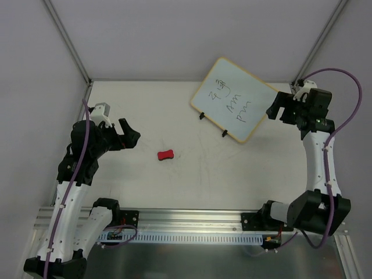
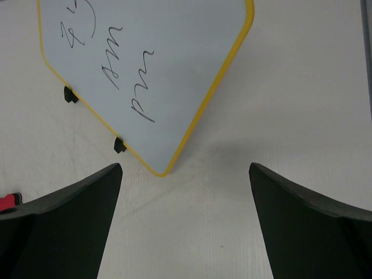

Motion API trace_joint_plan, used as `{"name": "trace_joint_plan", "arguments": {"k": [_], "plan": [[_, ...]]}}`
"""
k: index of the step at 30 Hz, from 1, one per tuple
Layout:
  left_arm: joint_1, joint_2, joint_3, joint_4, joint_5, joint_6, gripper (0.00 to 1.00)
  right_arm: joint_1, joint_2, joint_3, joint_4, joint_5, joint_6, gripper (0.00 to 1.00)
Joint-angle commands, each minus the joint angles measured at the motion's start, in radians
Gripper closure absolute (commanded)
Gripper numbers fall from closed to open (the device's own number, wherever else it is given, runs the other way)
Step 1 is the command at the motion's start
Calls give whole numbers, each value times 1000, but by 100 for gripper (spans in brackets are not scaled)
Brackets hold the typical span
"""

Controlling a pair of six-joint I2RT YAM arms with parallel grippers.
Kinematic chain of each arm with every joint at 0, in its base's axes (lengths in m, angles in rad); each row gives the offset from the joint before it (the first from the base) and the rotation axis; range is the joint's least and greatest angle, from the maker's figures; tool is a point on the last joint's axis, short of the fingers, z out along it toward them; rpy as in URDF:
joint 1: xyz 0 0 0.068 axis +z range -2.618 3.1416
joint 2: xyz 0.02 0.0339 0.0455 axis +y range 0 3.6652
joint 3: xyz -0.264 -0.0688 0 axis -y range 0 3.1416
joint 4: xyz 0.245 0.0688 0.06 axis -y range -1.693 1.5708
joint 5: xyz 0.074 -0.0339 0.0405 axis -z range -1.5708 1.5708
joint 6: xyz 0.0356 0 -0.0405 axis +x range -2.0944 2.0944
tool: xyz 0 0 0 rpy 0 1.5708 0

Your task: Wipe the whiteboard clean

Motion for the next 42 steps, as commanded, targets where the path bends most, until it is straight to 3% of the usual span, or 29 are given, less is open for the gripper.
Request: {"name": "trace_joint_plan", "arguments": {"k": [1,10,19,29,42], "plan": [[-16,-24,3,14,-2,21,1,-75,67,67,122,-251,-24,4],[-17,-14,20,15,-5,37,1,-232,332,49,358,-567,28,8],[-17,30,25,19,-9,40,1,-246,522,61,570,-771,80,17],[-17,104,49,22,-12,52,1,-237,706,128,758,-898,204,27],[-17,199,92,25,-11,76,1,-188,829,234,775,-961,258,41]]}}
